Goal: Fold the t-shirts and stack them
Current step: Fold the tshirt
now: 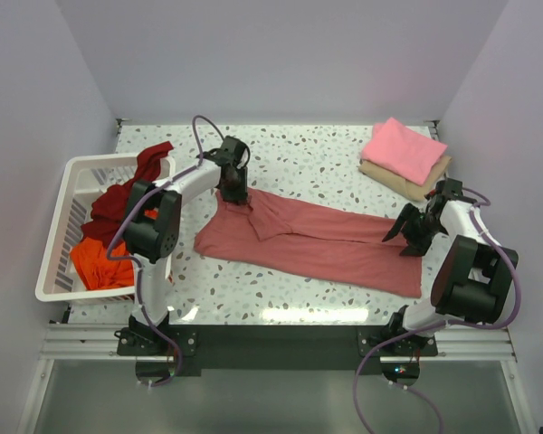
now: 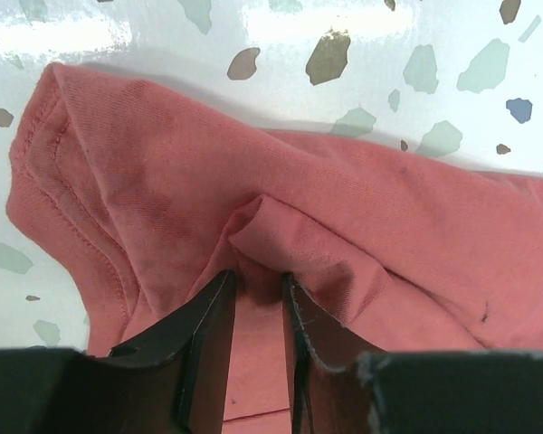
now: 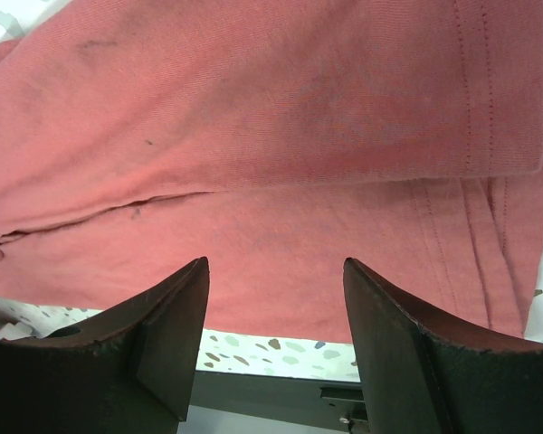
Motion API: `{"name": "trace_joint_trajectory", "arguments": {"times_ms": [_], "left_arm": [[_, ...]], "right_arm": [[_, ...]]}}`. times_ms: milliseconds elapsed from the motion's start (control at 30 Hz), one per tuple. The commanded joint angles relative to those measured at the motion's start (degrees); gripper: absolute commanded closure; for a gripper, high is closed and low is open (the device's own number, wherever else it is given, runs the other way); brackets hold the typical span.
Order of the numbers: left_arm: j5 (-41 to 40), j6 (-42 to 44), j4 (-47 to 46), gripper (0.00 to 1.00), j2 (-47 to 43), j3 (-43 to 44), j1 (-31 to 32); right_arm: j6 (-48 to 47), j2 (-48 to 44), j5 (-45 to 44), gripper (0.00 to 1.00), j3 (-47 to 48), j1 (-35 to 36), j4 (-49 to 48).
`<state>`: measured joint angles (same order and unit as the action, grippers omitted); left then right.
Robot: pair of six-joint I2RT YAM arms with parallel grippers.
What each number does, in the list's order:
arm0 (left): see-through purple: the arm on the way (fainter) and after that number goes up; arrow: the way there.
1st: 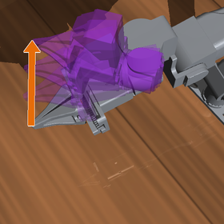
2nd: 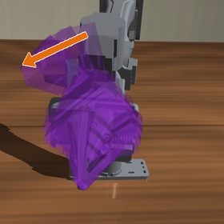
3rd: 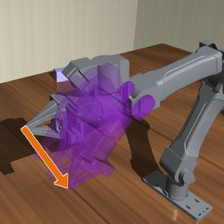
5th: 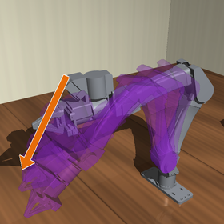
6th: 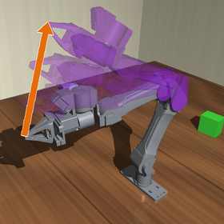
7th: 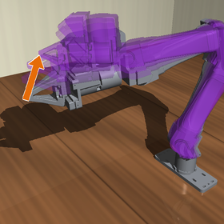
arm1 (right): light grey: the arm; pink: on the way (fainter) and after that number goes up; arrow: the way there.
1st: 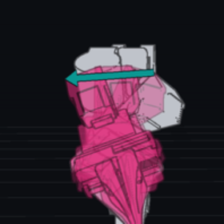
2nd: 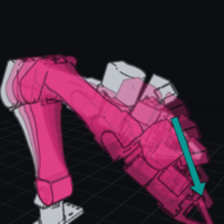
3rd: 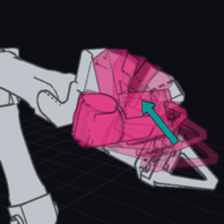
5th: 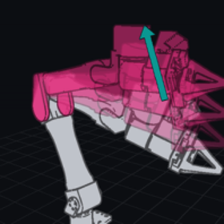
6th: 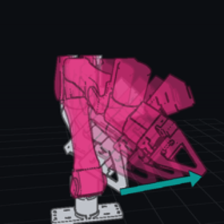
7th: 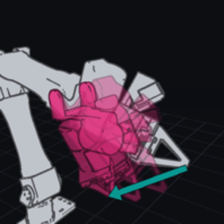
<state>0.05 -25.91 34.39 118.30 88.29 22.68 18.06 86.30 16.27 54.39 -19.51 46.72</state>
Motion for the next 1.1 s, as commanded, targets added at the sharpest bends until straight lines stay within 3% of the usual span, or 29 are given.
{"name": "trace_joint_trajectory", "arguments": {"times_ms": [0, 167, 400, 500, 533, 900, 1067], "left_arm": [[1.0, 0.2, -0.3, 0.68, 0.5, 1.6, 0.2], [2.7, 0.1, -1.5, 0.79, 0.0, 0.7, 0.1], [2.9, 0.1, -0.6, 0.8, 0.4, -0.7, 0.1], [3.2, 0.2, -0.9, 0.99, -0.3, -1.5, 0.1], [3.1, 0.0, -0.9, 1.0, -0.7, -1.7, 0.2], [4.0, 1.6, 4.5, 1.0, -10.9, -5.7, 0.1], [5.6, 2.0, 6.8, 1.0, -16.2, -10.4, 0.1]], "right_arm": [[-0.8, 0.4, 1.9, 0.35, 0.2, 0.3, 0.9], [-0.8, 0.4, 1.9, 0.35, 0.3, 0.2, 1.0], [-0.8, 0.4, 1.9, 0.35, 0.2, 0.3, 0.9], [-0.8, 0.5, 1.9, 0.35, 0.2, 0.2, 1.0], [-0.8, 0.5, 1.9, 0.36, 0.3, 0.2, 0.9], [-0.8, 0.4, 2.0, 0.36, 0.3, 0.2, 1.1], [-1.5, -1.3, -2.5, 0.35, 2.6, 5.1, 2.1]]}}
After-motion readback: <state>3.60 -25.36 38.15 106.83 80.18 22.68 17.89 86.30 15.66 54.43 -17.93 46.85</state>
